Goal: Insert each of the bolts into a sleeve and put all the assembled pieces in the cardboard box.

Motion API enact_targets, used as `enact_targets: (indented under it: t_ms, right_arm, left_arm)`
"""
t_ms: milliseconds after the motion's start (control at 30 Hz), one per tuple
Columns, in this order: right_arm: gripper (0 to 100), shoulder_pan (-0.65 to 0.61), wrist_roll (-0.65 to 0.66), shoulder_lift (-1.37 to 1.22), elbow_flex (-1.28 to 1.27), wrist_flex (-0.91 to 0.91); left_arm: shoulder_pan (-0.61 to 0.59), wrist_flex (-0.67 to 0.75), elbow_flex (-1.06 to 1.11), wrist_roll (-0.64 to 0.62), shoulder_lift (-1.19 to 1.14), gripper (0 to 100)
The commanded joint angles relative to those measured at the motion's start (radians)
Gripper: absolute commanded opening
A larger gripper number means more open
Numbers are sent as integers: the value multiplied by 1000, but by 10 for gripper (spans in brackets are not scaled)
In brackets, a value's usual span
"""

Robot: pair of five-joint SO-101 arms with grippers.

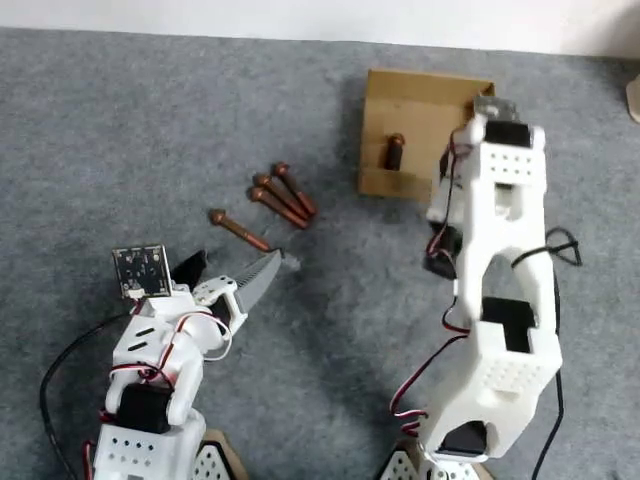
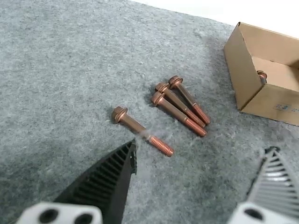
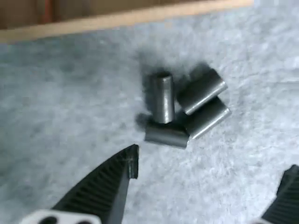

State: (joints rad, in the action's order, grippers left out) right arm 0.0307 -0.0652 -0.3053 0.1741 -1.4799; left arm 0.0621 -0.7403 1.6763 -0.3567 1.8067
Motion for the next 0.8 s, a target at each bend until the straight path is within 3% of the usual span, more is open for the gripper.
enact_targets:
  t_ms: [0,300,567,767]
  right_arm:
    - [422,16,71,73,-97,93]
    - [419,15,87,73,-120,176]
    - [230,16,84,71,-125,266]
    - [212,13,86,68,-130,374]
  left_arm:
    - [-13,-2,16,9,8,379]
    - [-13,-2,16,9,8,379]
    - [-13,-2,16,9,8,379]
    - [-13,-2,16,9,8,379]
